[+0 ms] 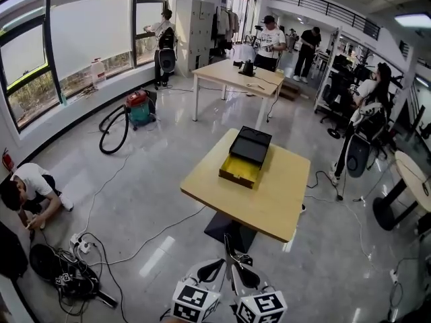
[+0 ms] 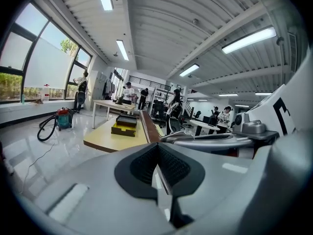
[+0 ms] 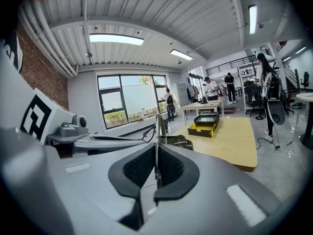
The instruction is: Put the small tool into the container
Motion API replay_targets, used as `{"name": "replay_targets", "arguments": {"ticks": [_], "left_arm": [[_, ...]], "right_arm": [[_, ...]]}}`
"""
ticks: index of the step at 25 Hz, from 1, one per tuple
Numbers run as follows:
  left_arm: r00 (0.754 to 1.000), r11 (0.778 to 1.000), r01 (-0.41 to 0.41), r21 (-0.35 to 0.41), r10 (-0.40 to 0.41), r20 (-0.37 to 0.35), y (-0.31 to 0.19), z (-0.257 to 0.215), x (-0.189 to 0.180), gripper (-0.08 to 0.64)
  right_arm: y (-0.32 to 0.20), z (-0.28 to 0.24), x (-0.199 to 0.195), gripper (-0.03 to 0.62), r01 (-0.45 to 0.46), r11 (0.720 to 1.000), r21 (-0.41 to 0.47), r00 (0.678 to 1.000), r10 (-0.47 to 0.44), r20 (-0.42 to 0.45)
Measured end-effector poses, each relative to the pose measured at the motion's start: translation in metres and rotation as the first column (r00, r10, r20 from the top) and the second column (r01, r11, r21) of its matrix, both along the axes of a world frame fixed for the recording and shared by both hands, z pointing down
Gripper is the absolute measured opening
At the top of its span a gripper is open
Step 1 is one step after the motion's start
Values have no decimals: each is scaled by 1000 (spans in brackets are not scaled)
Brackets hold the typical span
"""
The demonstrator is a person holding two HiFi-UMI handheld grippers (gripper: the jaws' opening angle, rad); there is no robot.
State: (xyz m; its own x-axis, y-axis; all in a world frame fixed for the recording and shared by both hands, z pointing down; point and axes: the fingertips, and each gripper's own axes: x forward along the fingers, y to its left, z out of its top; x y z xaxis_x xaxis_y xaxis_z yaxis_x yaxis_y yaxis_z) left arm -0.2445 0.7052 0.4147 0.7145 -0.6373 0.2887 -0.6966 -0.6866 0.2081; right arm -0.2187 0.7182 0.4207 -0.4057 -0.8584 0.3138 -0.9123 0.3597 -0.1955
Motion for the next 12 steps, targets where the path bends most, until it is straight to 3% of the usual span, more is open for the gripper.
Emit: {"name": "replay_targets", "arguments": {"ticks": [5,12], "left_arm": [[999,1000,-29,8,29,-21,-37,4,-66,5],[999,1000,-27,12,27,-41,-90,14,-117,5]], "right_arm": [[-36,-1,-66,8,-22,1000,7,999,22,-26],[-89,9,-116,8,-28,1000,8,999,28,-38]]}}
